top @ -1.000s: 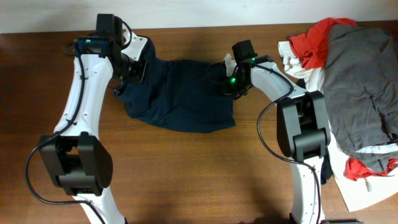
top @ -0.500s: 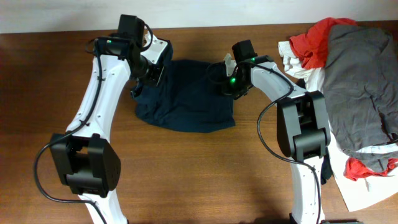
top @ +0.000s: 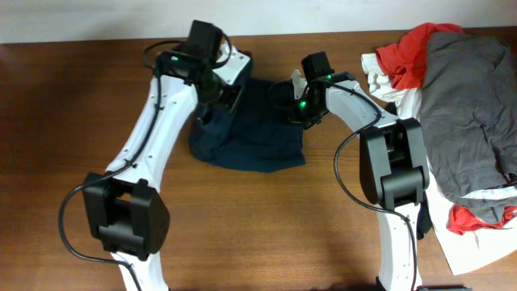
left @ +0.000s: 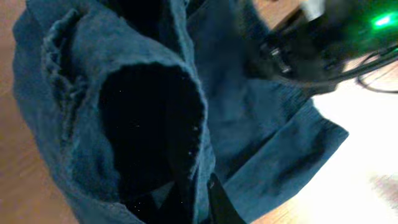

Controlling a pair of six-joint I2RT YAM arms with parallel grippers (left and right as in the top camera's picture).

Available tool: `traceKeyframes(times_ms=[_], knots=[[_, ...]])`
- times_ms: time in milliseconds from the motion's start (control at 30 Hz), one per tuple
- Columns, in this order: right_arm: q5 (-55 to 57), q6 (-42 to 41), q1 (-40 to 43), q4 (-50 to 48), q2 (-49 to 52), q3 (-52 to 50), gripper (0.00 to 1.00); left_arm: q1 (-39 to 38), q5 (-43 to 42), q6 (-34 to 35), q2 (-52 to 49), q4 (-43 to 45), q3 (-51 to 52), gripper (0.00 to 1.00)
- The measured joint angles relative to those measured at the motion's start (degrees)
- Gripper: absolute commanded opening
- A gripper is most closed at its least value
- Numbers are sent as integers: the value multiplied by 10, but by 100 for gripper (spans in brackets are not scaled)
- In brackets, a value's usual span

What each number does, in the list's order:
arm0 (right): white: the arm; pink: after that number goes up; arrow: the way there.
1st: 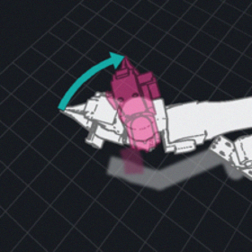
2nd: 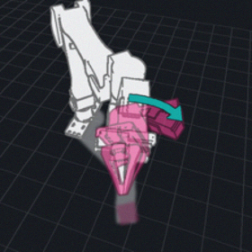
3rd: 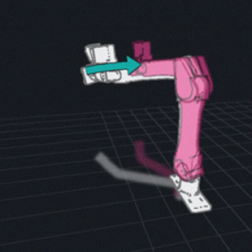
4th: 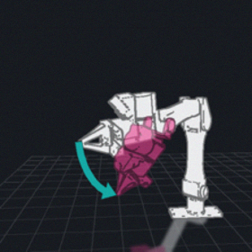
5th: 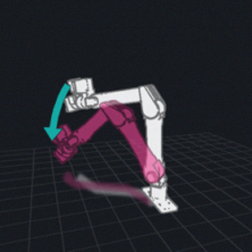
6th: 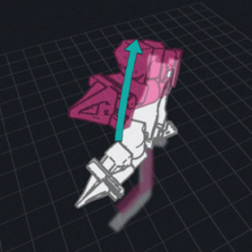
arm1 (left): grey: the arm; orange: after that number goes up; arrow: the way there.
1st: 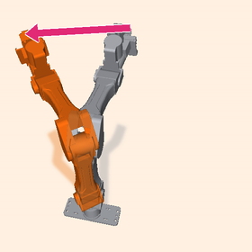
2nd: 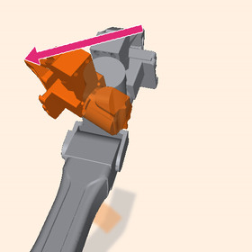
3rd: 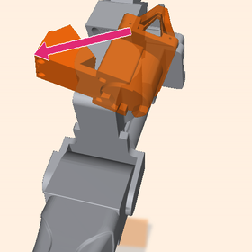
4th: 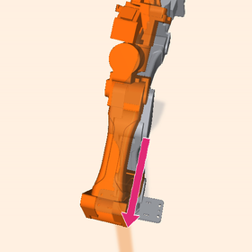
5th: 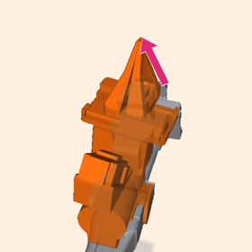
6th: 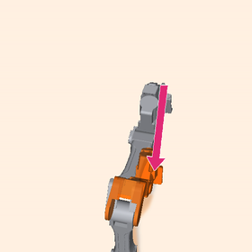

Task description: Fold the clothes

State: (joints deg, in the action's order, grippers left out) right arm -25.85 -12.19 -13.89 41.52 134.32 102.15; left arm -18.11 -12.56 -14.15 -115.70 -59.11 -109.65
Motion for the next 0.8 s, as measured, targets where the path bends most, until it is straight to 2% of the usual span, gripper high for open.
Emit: traceKeyframes(times_ms=[533, 800], knots=[[-5, 0, 1, 0, 0, 0, 4, -82, 0, 2, -3, 74, 0, 1], [-58, -1, 55, 26, -20, 23, 4, -89, 0, 3, -29, 87, 0, 1]])
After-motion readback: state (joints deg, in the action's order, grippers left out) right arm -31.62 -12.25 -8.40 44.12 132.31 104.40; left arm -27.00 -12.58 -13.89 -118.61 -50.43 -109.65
